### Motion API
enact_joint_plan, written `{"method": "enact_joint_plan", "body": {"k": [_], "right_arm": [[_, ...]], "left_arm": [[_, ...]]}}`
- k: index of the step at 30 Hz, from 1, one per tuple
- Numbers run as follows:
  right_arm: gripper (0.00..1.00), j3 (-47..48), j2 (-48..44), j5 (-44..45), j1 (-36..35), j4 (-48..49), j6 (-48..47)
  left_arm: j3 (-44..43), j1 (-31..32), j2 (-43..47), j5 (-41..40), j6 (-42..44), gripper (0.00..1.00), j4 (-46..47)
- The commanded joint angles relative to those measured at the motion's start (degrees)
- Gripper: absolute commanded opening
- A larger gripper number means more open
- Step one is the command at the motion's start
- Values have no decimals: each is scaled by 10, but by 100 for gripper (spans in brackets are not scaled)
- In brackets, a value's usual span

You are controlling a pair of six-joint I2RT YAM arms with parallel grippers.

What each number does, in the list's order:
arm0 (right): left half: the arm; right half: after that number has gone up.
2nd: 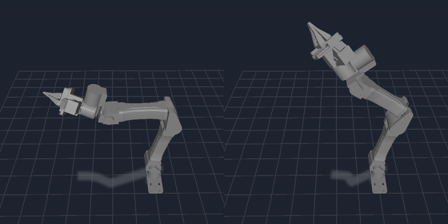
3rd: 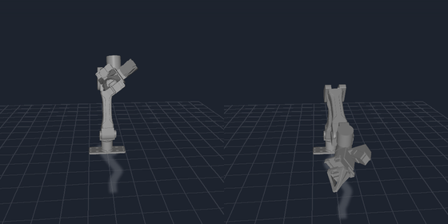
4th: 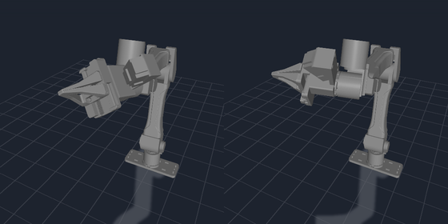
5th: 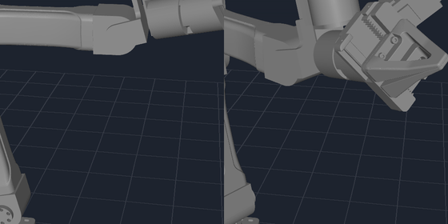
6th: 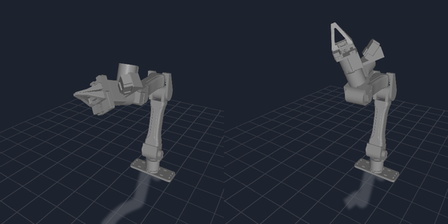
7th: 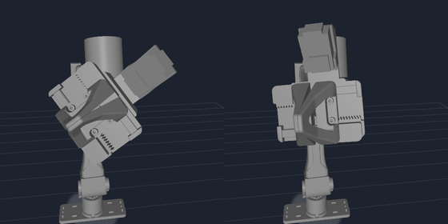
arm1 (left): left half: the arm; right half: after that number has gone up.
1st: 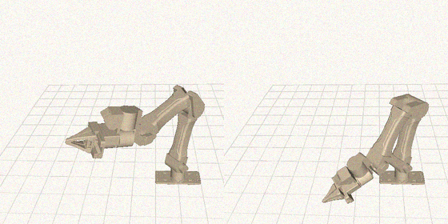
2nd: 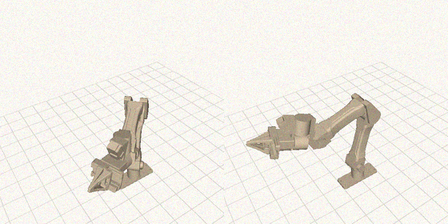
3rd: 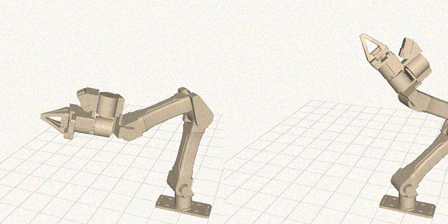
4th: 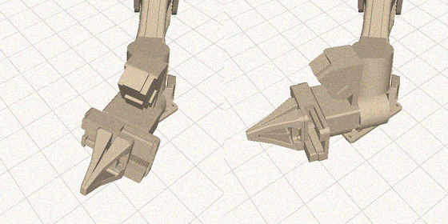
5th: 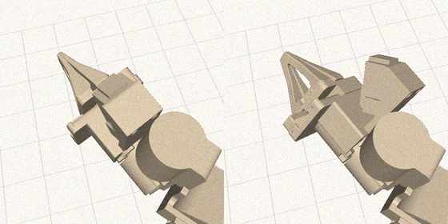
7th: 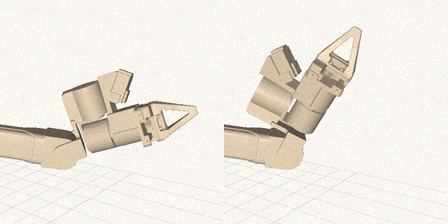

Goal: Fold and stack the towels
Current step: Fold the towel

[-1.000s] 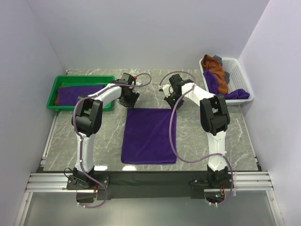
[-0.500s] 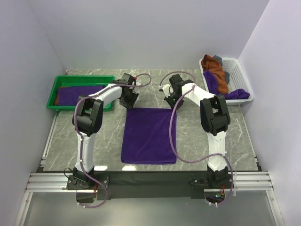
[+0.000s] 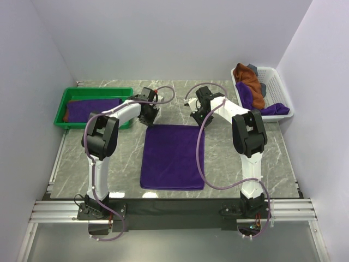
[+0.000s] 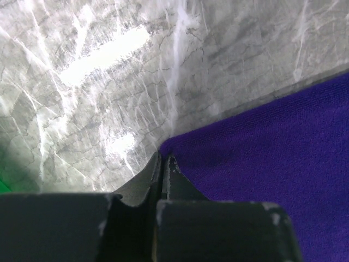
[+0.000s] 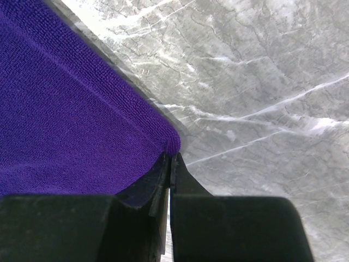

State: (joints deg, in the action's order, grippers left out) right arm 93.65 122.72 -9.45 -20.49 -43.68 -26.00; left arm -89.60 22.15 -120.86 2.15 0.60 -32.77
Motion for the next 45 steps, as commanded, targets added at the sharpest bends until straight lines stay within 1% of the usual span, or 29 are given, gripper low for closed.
{"method": "enact_joint_plan", "body": {"k": [1,6,9,11,15,21,25,29,34,39,42,43,45], "right_arm": [[0,14,-23,31,-3,-11,7],[0,21,-51,78,-3,25,13],[0,30,-69,113,-1,47,12],[0,29,-88,138,-1,76,9],[0,15,-127,160,-1,126,2],[0,-5,-187,185,-2,169,-2],[0,-27,-240,191,-3,192,-5],[0,-46,-308,197,-5,206,-5],[0,-85,-378,202,-17,212,-4],[0,-139,-471,197,-36,201,-1],[0,-173,-533,195,-56,186,1],[0,-182,-564,192,-60,177,4],[0,-207,-599,188,-82,169,7]], "left_arm": [[24,-1,0,-43,0,1,-28],[7,-2,33,-75,4,1,-5],[4,-2,62,-88,5,1,31],[12,-2,89,-102,5,1,72],[39,-2,131,-125,8,1,136],[65,-3,201,-141,19,1,191],[94,2,285,-145,28,1,239],[120,14,357,-154,45,1,264],[154,38,450,-167,63,1,267],[202,64,534,-167,67,1,256],[231,92,594,-181,66,1,247],[239,107,626,-182,66,1,243],[255,121,656,-178,63,1,234]]}}
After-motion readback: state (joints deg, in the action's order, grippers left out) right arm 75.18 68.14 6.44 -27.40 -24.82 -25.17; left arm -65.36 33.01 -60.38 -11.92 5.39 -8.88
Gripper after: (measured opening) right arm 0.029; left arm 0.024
